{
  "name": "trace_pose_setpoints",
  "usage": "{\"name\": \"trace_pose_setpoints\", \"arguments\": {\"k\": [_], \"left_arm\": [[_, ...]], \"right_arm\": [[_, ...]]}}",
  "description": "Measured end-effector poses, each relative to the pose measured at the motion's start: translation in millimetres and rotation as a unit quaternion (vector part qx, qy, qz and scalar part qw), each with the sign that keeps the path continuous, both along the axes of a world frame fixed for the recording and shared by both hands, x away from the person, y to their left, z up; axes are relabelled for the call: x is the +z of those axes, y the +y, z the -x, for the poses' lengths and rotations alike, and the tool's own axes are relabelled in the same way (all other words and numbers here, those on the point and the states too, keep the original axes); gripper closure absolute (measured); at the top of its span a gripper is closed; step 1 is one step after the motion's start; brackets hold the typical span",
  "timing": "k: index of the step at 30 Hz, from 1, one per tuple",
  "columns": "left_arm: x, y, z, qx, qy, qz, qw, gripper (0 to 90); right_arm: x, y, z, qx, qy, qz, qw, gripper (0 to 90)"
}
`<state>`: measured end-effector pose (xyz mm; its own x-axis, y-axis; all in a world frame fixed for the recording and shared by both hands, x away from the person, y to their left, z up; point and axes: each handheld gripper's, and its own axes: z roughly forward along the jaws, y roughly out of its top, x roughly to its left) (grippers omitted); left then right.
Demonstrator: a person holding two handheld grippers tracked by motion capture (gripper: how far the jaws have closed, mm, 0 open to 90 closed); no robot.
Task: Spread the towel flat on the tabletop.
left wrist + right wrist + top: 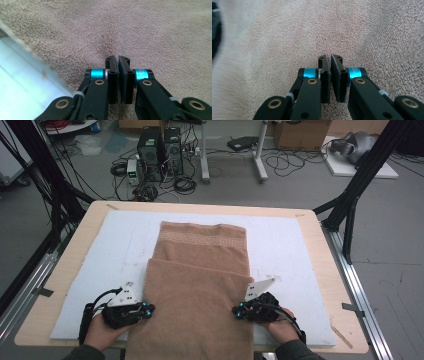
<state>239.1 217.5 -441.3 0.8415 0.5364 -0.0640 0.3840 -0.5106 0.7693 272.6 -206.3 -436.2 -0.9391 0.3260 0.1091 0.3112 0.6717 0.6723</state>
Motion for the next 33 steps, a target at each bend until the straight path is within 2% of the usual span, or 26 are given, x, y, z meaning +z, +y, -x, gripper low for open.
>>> {"name": "trace_pose_setpoints", "arguments": {"k": [2, 3, 5, 7, 10, 12, 14, 16, 19, 24, 27, 29, 31, 33], "left_arm": [[2.3, 3.2, 5.7, -0.002, -0.008, 0.006, 1.0, 81.1], [3.8, 3.8, 5.9, 0.005, -0.015, 0.009, 0.9998, 73.1], [6.4, 3.8, -1.0, 0.013, -0.014, 0.018, 0.9997, 64.3], [6.8, 1.2, -10.7, 0.024, -0.012, 0.022, 0.9994, 57.9], [2.2, -3.7, -22.8, 0.027, -0.004, 0.018, 0.9995, 60.3], [-3.4, -7.2, -27.1, 0.022, 0.006, 0.004, 0.9997, 65.7], [-5.7, -8.0, -25.7, 0.025, -0.006, 0.002, 0.9997, 75.5], [-5.1, -7.0, -24.5, 0.023, 0.0, 0.005, 0.9997, 83.4], [-3.8, -6.8, -19.7, 0.022, -0.006, 0.003, 0.9997, 85.9], [-5.8, -2.0, -5.9, 0.01, -0.012, 0.005, 0.9999, 86.2], [-4.8, 0.9, 4.7, -0.002, -0.008, 0.012, 0.9999, 86.2], [-0.8, 2.6, 10.3, -0.013, -0.011, 0.023, 0.9996, 84.8], [5.3, 1.6, 9.4, -0.01, -0.014, 0.029, 0.9994, 73.3], [7.4, -1.5, 3.7, -0.008, -0.014, 0.029, 0.9995, 64.7]], "right_arm": [[1.4, 0.6, 5.8, 0.014, 0.001, -0.004, 0.9999, 81.7], [4.3, -0.5, 8.2, 0.013, -0.01, -0.01, 0.9998, 77.4], [9.8, -5.5, 5.9, -0.002, -0.021, -0.022, 0.9996, 74.7], [10.6, -9.8, -3.4, -0.029, -0.025, -0.008, 0.9992, 72.0], [4.9, -12.5, -15.4, -0.043, -0.017, 0.0, 0.9989, 71.6], [-0.6, -10.9, -18.8, -0.048, -0.011, 0.009, 0.9987, 73.7], [-2.0, -10.5, -18.1, -0.048, -0.018, 0.005, 0.9987, 77.8], [-2.4, -9.9, -16.2, -0.044, -0.02, 0.004, 0.9988, 81.7], [-1.3, -7.8, -12.5, -0.039, -0.021, 0.008, 0.999, 84.7], [-1.9, -7.0, -3.0, -0.03, -0.022, 0.003, 0.9993, 85.1], [-2.2, -7.3, 6.8, -0.023, -0.016, -0.002, 0.9996, 85.1], [2.7, -8.3, 15.3, -0.012, -0.023, -0.008, 0.9996, 82.9], [7.9, -11.2, 18.4, -0.018, -0.036, -0.019, 0.999, 78.2], [9.5, -13.0, 13.9, -0.027, -0.034, -0.015, 0.999, 71.6]]}}
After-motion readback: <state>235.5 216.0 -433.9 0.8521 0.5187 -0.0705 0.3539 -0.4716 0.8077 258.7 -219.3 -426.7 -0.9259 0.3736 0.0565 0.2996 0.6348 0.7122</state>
